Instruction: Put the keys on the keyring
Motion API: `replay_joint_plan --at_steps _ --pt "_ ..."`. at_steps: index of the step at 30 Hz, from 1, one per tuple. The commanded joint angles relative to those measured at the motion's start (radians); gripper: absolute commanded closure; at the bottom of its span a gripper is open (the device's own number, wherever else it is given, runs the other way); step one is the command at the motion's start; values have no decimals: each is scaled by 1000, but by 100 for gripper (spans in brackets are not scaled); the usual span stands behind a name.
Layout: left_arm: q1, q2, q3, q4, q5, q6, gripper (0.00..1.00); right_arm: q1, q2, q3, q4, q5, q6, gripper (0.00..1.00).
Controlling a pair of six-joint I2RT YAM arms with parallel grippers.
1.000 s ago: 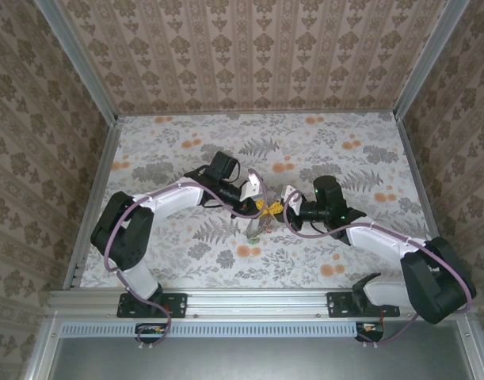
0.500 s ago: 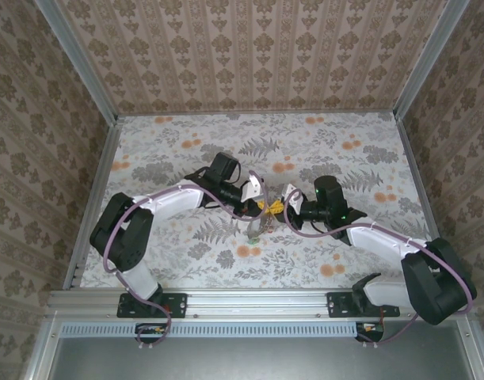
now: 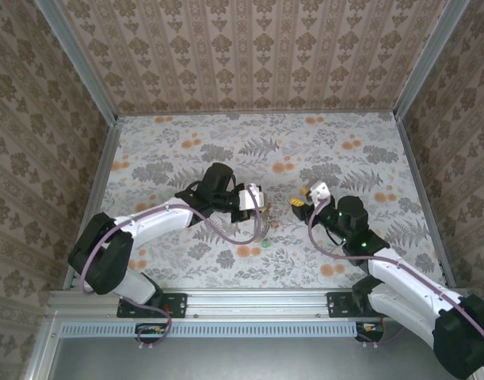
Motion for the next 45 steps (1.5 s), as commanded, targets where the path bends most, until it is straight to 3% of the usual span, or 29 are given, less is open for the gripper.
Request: replay_joint_plan --at_steps 1,4,9,18,32,45 --pt "-11 -32 -10 65 -20 9 100 -3 -37 38 -162 317 283 57" --pt "-11 -32 -19 90 -7 -26 100 -21 -31 109 -363 423 482 59" --pt "0 -34 -50 174 43 -119 100 -76 32 219 -626 446 632 59" --pt "26 -15 -91 322 134 -295 100 -295 179 313 -925 277 779 54" --pt "35 -1 -94 316 188 -318 100 -432 330 282 -899 228 811 56" --pt "35 1 -72 255 199 -279 100 -436 377 258 -859 192 940 62"
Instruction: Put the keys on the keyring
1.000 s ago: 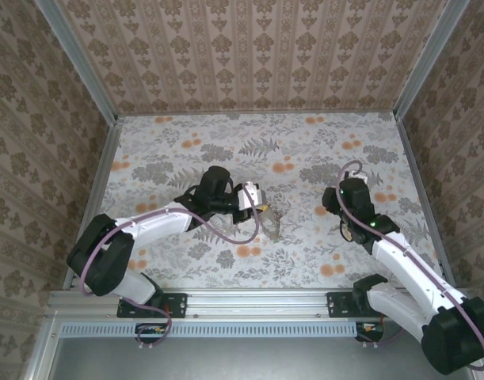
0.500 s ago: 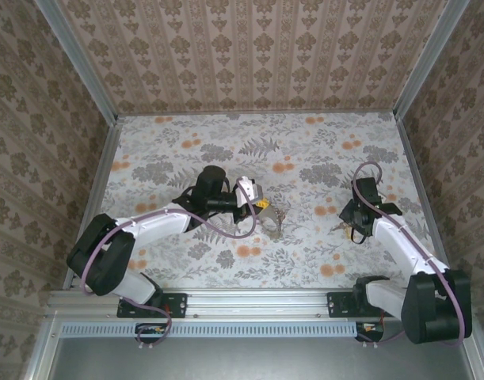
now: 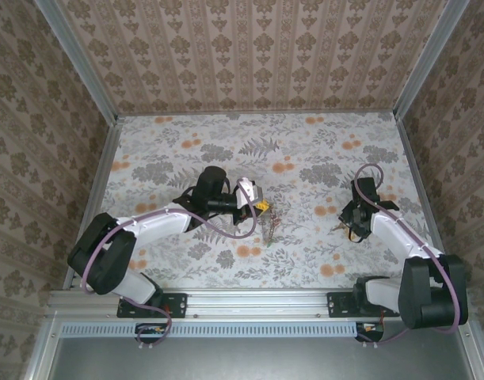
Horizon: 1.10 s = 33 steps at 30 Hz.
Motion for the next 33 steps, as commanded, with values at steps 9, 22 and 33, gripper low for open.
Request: replay_joint_plan --at_steps 9,22,33 --pt "6 -1 31 -4 45 21 100 -4 30 -28 17 -30 80 61" --pt "6 -2 41 -22 44 29 100 -4 71 -19 52 -41 82 67" --pt "6 -7 46 -35 40 33 100 -4 99 -8 62 -44 60 71"
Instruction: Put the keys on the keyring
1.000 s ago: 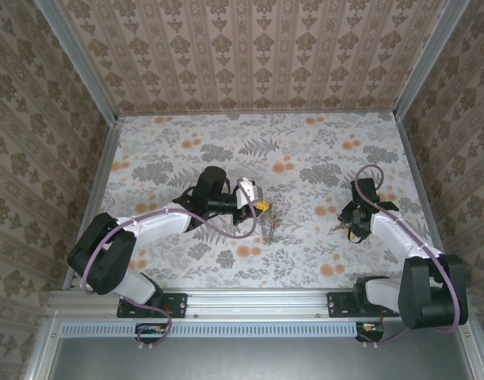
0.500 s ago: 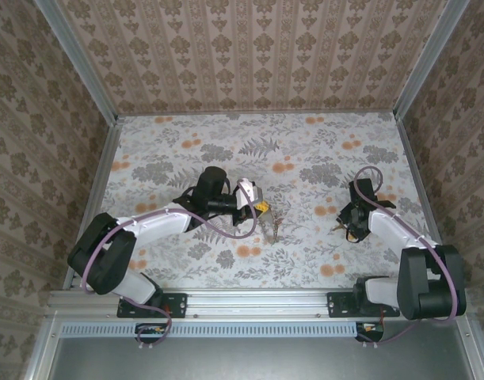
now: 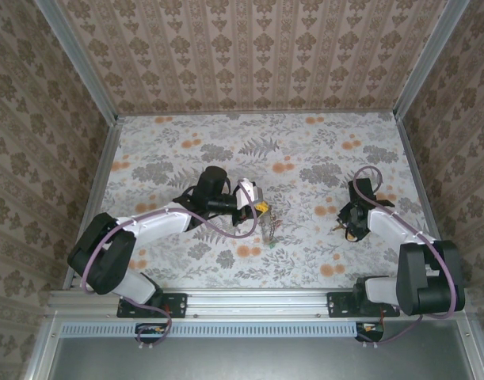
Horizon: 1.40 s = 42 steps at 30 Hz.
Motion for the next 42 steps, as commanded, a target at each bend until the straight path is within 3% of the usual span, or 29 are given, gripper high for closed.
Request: replay_joint_plan --at_steps 1,8,21,23,30,33,37,42 --pt "6 -8 36 16 32 21 100 -4 13 4 10 -7 -12 71" --pt "6 -5 38 7 31 25 100 -4 16 -2 -1 8 -22 77" --pt "5 -7 39 2 27 27 100 -4 27 4 -30 26 -43 80" --pt "6 -7 41 1 26 27 100 -4 29 7 -33 30 -49 87" --pt "5 -4 47 -2 29 28 100 -4 30 10 -43 32 -67 94" --pt "4 -4 48 -1 31 27 100 -4 30 20 -39 0 -105 95" --pt "4 -4 47 1 24 26 100 16 75 51 8 -150 -228 95" --pt "4 -5 45 1 14 27 100 145 206 171 -67 -190 -371 94"
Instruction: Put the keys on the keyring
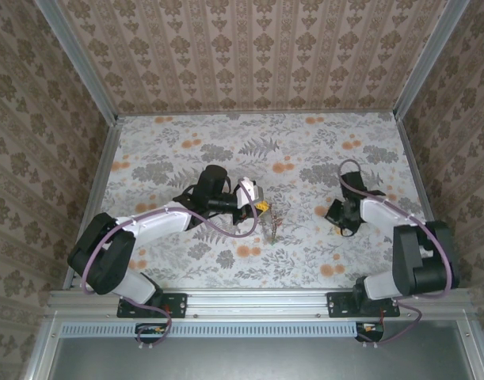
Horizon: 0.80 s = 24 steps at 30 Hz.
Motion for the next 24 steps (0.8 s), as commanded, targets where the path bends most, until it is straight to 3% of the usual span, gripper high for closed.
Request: replay_joint_plan --at_steps 1,8,18,24 --pt "4 -7 30 11 15 19 100 91 78 84 -86 -58 -139 94" --pt "4 -12 29 6 8 22 100 238 166 191 -144 -55 -247 91" --pt "4 -16 26 -1 5 26 100 242 90 200 -172 50 -191 61" --pt "4 -15 27 -1 3 28 100 242 29 167 -112 65 -92 55"
